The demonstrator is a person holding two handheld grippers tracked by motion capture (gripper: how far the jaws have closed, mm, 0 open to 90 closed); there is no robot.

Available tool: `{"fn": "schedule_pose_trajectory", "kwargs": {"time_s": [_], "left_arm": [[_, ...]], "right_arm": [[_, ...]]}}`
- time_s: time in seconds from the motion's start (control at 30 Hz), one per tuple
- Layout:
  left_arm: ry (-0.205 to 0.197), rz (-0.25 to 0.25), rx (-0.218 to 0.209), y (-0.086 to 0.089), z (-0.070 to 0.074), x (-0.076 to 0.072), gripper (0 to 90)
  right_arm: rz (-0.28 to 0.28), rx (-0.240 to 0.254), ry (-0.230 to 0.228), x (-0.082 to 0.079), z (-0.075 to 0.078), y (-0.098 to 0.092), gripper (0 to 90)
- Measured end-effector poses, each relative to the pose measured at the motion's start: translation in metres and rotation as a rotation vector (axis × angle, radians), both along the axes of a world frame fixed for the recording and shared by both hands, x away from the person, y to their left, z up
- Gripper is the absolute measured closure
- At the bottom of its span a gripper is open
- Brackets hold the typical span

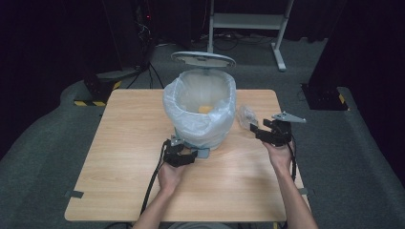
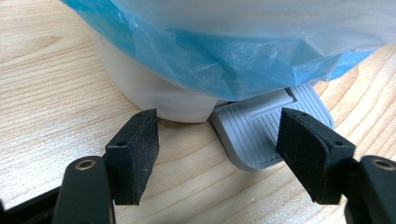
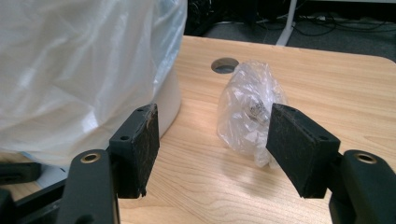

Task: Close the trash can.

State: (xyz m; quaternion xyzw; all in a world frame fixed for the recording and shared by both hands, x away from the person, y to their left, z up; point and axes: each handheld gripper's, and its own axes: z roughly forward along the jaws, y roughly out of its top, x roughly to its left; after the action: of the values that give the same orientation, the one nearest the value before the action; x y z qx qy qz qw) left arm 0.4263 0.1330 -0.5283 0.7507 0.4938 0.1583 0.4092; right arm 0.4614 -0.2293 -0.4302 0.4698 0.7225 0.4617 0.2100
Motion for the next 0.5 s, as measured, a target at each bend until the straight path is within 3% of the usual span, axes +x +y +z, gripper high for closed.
{"fn": "schedule_pose_trajectory", "kwargs": {"time_s": [0.5], "left_arm": [[-0.005, -0.001, 0.008, 0.000, 0.000, -0.001, 30.0]], "right_arm": [[-0.012, -0.036, 0.044, 0.009, -0.028, 0.003, 31.7]]}}
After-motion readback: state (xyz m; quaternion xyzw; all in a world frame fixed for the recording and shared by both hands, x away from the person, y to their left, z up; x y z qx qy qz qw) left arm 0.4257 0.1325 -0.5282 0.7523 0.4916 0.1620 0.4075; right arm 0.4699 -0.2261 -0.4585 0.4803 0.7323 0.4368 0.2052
